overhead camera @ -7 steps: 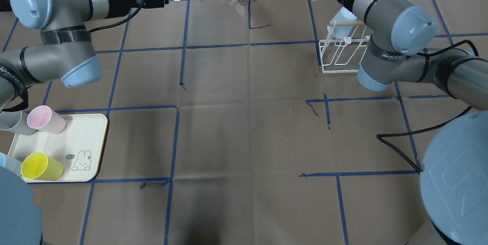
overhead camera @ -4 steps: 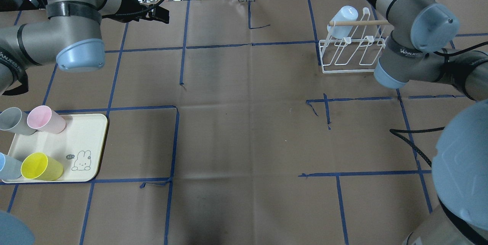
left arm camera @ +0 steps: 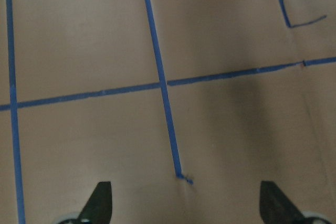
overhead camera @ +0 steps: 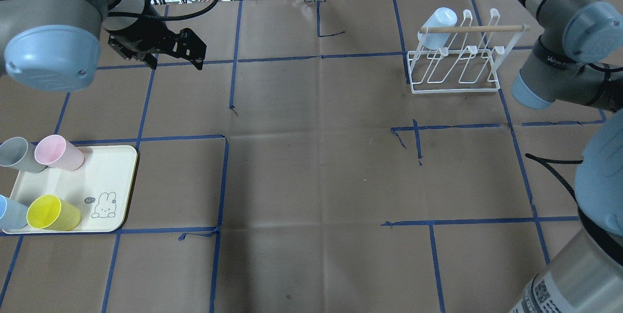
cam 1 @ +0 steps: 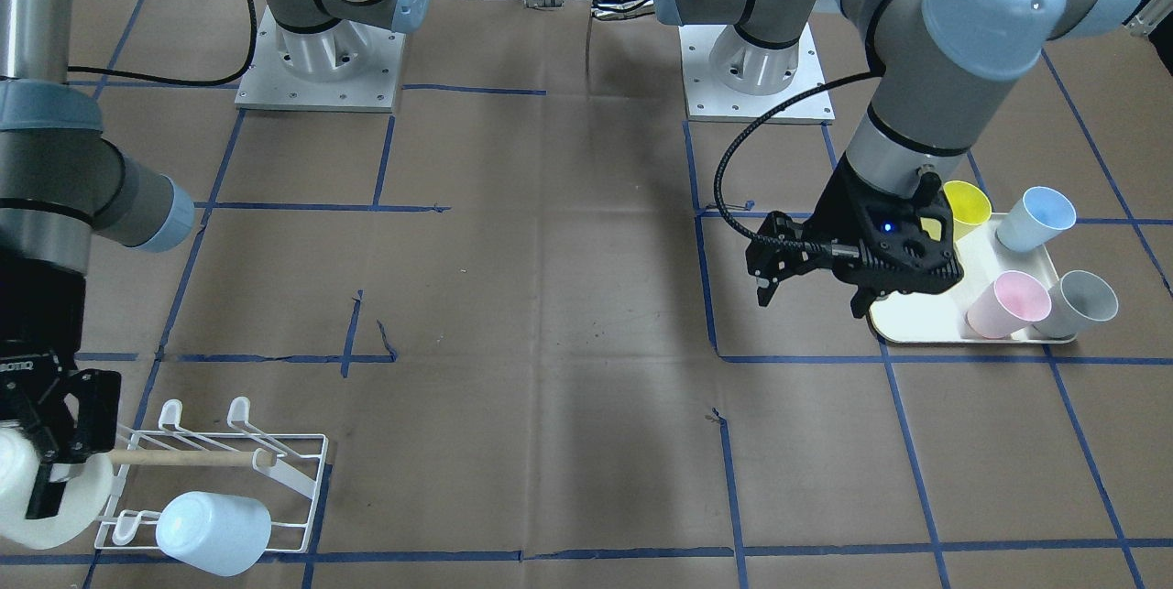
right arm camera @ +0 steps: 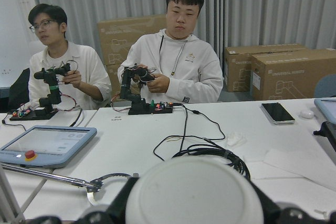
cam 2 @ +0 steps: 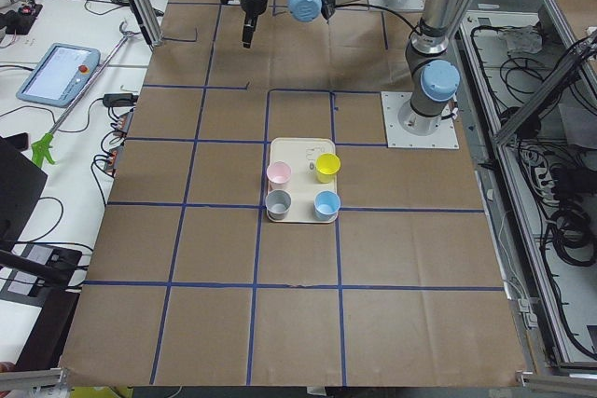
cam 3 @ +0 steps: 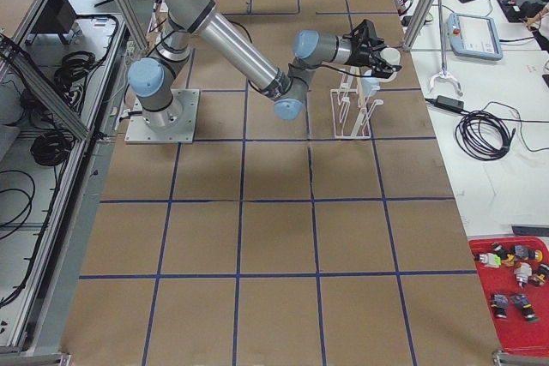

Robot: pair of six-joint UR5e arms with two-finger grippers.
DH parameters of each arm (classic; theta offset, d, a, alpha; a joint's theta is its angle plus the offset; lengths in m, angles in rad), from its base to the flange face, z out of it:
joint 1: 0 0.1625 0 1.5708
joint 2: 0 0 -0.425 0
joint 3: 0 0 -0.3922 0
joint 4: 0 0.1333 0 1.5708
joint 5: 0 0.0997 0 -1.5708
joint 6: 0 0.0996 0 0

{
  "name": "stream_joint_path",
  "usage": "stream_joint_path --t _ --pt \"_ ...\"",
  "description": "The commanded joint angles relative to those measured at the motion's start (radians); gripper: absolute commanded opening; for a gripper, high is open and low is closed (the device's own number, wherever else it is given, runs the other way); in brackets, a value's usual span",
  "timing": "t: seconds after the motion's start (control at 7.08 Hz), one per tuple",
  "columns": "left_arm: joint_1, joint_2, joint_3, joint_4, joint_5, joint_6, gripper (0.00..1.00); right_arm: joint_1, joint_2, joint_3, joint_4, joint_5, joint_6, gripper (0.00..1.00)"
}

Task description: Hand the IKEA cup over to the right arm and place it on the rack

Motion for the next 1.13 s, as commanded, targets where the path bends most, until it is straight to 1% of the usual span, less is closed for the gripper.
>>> stream_joint_path --t 0.0,0.14,0.56,0.85,0.99 --pt "-0.014 0.05 0.026 -0.129 0.042 -0.024 1.0 -0.018 0.065 -0.027 -0.001 -0.003 -0.052 0.18" --pt "-0.022 0.05 0.053 -0.16 0.045 -0.03 1.0 -0.018 0.078 -0.027 0.0 -0.003 -0.066 0.18" --pt "-0.035 0.026 0.087 -0.151 0.045 -0.041 1.0 -0.023 0.108 -0.024 0.0 -0.001 -0.068 0.18" --pt "-0.034 0.023 0.069 -0.145 0.047 -0.044 1.0 -0.023 0.124 -0.014 0.0 -0.007 -0.066 0.18" --pt "-0.035 0.026 0.066 -0.145 0.047 -0.044 1.0 -0.023 0.128 -0.007 0.002 -0.01 -0.066 0.19"
